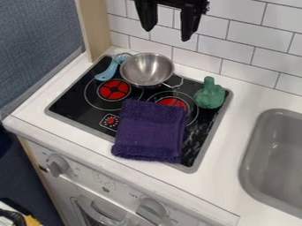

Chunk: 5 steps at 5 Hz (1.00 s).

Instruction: Put the silver pot to the left bottom of the stove

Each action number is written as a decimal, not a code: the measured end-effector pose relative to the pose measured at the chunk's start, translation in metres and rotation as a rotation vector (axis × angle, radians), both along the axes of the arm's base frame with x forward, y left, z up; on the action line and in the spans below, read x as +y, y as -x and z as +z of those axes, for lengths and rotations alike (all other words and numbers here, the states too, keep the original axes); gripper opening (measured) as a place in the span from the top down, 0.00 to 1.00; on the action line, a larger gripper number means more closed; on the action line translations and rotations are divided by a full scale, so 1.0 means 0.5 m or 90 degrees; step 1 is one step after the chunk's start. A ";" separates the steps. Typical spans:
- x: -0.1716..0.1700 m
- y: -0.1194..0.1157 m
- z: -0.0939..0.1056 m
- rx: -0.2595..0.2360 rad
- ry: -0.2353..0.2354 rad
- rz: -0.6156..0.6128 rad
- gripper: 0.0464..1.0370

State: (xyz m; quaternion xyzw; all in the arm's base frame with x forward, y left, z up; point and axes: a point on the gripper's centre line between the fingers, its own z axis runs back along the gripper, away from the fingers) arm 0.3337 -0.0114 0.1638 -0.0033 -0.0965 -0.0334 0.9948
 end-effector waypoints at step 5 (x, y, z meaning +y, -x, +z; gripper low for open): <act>0.160 0.002 -0.122 0.084 -0.049 0.330 0.04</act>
